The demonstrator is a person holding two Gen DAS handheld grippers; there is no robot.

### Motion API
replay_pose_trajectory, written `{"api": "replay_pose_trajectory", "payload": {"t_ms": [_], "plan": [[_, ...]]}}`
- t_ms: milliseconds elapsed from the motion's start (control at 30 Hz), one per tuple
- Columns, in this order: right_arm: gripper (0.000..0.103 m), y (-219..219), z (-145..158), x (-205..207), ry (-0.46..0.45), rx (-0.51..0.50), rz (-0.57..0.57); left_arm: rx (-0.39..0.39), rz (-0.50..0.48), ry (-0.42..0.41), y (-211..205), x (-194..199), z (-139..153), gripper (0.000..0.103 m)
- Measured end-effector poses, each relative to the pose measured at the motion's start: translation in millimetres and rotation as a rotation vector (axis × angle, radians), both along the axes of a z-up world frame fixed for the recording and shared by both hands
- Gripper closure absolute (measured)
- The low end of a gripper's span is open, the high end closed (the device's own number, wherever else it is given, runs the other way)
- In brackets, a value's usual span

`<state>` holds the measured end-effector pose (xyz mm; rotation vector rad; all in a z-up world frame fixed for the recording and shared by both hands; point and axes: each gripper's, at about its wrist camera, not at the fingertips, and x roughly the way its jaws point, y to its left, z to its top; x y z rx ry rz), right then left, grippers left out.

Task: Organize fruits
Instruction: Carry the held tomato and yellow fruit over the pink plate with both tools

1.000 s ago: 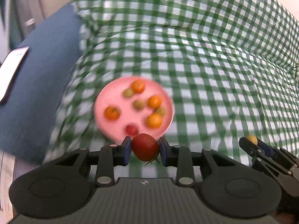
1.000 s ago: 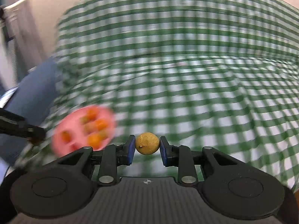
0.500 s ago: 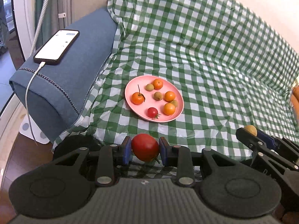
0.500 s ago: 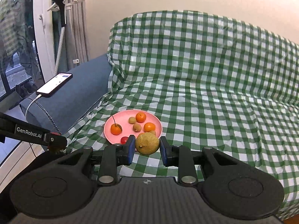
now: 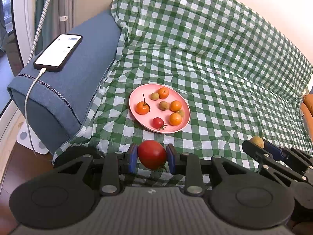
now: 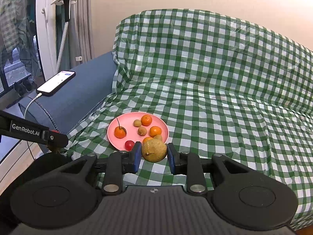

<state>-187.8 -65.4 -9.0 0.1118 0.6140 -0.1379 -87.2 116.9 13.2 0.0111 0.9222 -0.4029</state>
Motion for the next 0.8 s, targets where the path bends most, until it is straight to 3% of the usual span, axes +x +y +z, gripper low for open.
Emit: {"api": "replay_pose_trajectory", "payload": {"t_ms": [267,467,800], "plan": [[0.074,-7,-14,35,0.024,-0.019,0.025,0.007,-0.037,0.026,-19,32,-12,0.068],[0.074,-19,-31,74,0.055,0.012,0.044,0.016,-0.036,0.047,-34,77,-25,0.068],[0.074,-28,-75,163,0.099,0.048,0.082,0.070,-0.036,0.105,-62,163,-76,0.068]]}}
